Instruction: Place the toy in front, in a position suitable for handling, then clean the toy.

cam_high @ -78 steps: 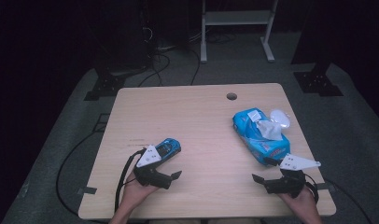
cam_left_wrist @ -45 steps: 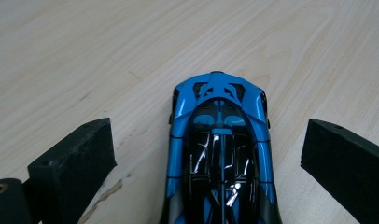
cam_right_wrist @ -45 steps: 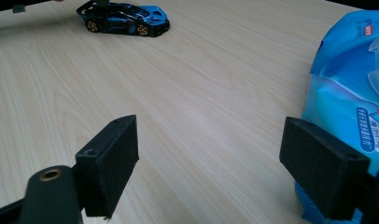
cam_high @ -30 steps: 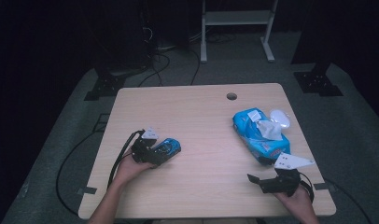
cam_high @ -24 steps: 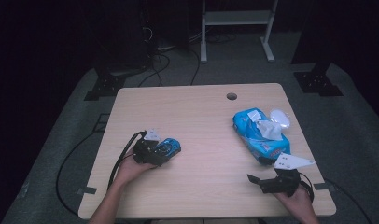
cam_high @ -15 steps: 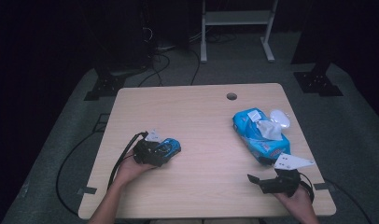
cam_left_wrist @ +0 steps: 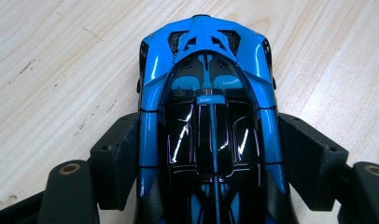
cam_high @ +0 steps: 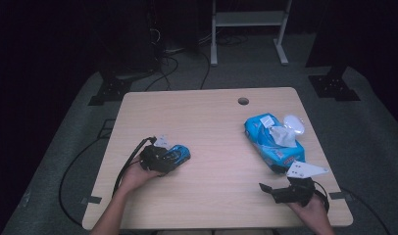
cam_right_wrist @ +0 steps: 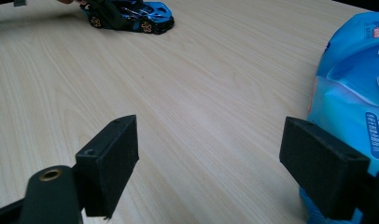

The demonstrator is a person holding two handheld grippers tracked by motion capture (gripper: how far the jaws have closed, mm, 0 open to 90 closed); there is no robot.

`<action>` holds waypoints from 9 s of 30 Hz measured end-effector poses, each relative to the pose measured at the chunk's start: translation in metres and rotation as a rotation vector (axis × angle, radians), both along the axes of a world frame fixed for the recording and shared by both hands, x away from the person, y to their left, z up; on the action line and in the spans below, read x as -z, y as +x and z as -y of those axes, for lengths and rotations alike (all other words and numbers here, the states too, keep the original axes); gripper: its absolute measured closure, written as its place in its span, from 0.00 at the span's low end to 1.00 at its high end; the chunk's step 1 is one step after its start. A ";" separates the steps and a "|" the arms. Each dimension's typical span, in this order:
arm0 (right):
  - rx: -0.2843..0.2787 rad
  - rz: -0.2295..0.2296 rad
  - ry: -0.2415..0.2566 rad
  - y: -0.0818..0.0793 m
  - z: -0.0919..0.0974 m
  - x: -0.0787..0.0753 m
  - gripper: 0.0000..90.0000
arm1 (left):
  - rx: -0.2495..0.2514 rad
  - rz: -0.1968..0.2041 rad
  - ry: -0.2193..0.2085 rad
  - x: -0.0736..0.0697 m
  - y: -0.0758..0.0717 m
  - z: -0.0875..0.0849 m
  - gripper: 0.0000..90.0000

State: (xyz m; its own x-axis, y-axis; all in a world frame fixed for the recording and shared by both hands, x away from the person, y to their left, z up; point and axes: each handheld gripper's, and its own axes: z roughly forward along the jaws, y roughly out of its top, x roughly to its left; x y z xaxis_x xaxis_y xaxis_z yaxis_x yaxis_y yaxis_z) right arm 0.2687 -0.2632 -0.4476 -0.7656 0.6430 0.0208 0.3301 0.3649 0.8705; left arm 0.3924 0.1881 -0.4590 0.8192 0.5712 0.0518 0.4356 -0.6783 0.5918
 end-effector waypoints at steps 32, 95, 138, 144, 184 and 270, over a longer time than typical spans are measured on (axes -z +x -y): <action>0.008 0.021 0.001 -0.004 0.002 -0.004 0.21 | 0.019 -0.018 -0.054 -0.010 -0.003 0.003 0.31; 0.327 -0.121 -0.015 0.111 0.049 -0.032 0.96 | 0.245 0.074 -0.240 -0.013 -0.056 0.064 0.12; -0.253 -0.259 -0.120 0.069 -0.131 -0.018 0.71 | 0.250 0.014 -0.215 0.000 -0.062 0.048 0.15; -0.250 -0.216 -0.134 0.069 -0.147 -0.014 0.66 | 0.248 -0.014 -0.215 0.004 -0.061 0.048 0.20; -0.158 -0.194 -0.133 0.065 -0.124 0.010 0.95 | 0.263 0.017 -0.186 0.006 -0.061 0.054 0.26; -0.252 -0.196 -0.123 0.093 -0.181 0.001 0.95 | 0.269 0.053 -0.162 0.010 -0.063 0.060 0.26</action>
